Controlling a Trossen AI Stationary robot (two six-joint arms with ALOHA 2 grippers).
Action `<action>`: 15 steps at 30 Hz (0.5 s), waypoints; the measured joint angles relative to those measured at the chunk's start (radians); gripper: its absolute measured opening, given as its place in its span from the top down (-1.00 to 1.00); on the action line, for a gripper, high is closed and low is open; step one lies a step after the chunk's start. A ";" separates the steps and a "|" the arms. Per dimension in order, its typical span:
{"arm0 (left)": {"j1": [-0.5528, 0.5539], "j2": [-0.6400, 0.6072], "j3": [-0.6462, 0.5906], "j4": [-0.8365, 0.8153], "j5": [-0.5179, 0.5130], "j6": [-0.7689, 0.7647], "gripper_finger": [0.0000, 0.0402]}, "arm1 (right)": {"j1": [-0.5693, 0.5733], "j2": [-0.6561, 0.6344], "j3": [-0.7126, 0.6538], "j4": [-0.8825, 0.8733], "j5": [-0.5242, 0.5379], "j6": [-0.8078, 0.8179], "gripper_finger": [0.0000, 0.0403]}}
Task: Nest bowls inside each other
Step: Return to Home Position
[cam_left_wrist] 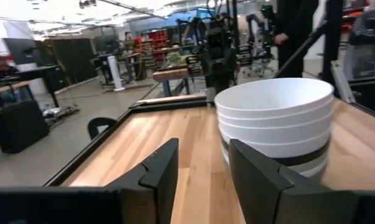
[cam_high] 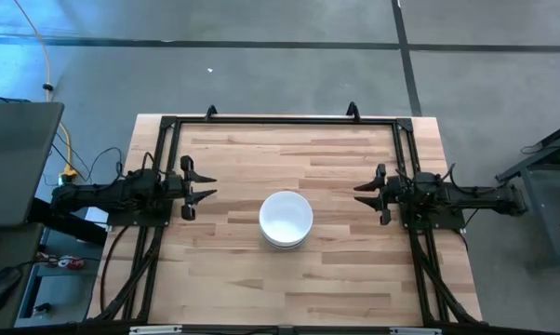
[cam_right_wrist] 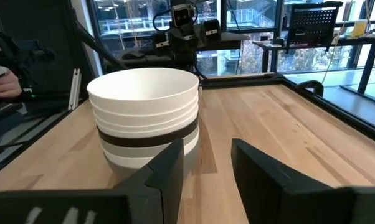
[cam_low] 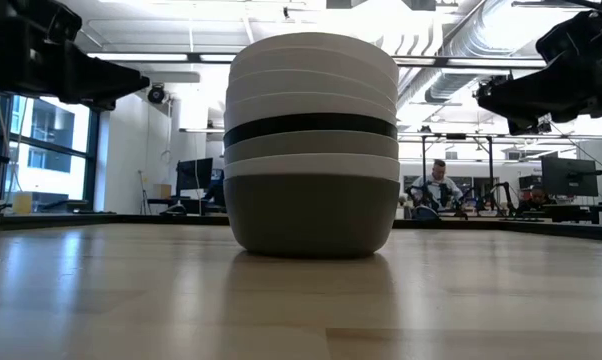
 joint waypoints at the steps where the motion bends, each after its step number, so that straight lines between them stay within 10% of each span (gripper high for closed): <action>1: 0.000 0.000 0.000 -0.001 0.008 0.000 0.36 | 0.000 0.000 0.000 0.000 -0.002 0.000 0.38; 15: 0.000 0.000 0.000 0.027 -0.186 -0.083 0.36 | 0.000 0.000 0.000 -0.001 -0.009 -0.049 0.38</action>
